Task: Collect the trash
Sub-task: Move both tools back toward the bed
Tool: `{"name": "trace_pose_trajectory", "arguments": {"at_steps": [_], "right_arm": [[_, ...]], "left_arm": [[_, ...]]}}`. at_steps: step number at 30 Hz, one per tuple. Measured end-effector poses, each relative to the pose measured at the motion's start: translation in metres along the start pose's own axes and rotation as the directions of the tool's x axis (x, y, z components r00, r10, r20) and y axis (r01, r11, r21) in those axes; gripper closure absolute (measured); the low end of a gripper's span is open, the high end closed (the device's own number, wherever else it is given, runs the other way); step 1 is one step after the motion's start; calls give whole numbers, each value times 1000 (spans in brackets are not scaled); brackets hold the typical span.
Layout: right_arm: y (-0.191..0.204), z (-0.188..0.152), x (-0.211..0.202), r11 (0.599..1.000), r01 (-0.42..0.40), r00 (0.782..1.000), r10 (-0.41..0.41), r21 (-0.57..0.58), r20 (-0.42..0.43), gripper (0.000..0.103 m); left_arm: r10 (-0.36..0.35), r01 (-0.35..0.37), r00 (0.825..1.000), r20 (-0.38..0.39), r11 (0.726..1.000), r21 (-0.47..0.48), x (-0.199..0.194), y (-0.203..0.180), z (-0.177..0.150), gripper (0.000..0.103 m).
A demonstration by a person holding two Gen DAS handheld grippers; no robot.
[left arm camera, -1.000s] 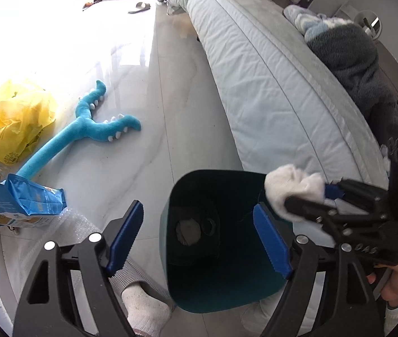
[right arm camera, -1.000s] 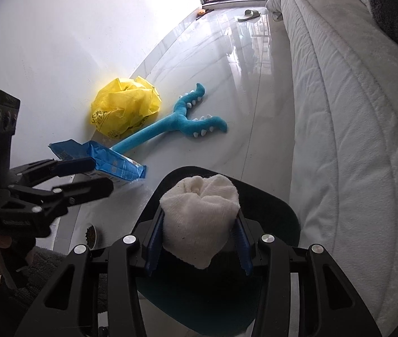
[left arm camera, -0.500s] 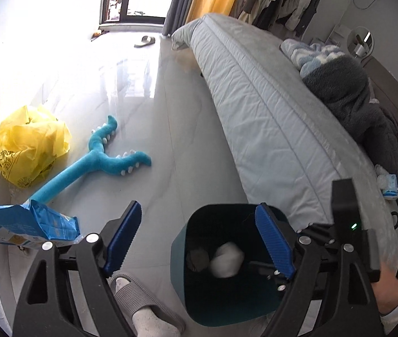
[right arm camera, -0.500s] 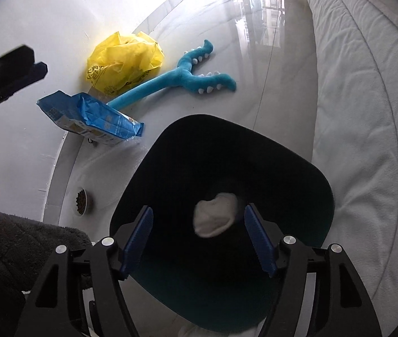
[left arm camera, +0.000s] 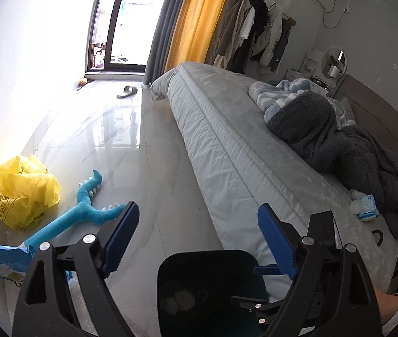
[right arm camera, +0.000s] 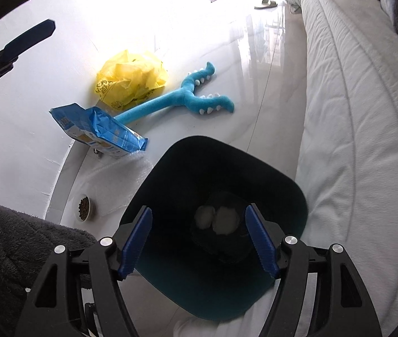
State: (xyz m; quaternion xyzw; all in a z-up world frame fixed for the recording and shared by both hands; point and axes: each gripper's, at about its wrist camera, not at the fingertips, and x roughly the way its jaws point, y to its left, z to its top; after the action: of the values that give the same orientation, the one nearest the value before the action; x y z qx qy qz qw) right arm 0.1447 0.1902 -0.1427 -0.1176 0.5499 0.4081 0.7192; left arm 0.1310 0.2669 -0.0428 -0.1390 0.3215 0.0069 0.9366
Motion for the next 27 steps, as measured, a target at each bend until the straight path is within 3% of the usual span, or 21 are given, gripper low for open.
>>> {"name": "trace_pose_trajectory", "arguments": {"at_steps": [7, 15, 27], "right_arm": [[-16, -4, -35, 1000, -1, 995, 1, 9, 98, 32], [-42, -14, -85, 999, -3, 975, -7, 42, 223, 30], [-87, -43, -131, 994, 57, 948, -84, 94, 306, 29]], "left_arm": [[-28, 26, 998, 58, 999, 34, -3, -35, 13, 12], [-66, 57, 994, 89, 994, 96, 1, -81, 17, 10], [-130, 119, 989, 68, 981, 151, 21, -141, 13, 10]]}}
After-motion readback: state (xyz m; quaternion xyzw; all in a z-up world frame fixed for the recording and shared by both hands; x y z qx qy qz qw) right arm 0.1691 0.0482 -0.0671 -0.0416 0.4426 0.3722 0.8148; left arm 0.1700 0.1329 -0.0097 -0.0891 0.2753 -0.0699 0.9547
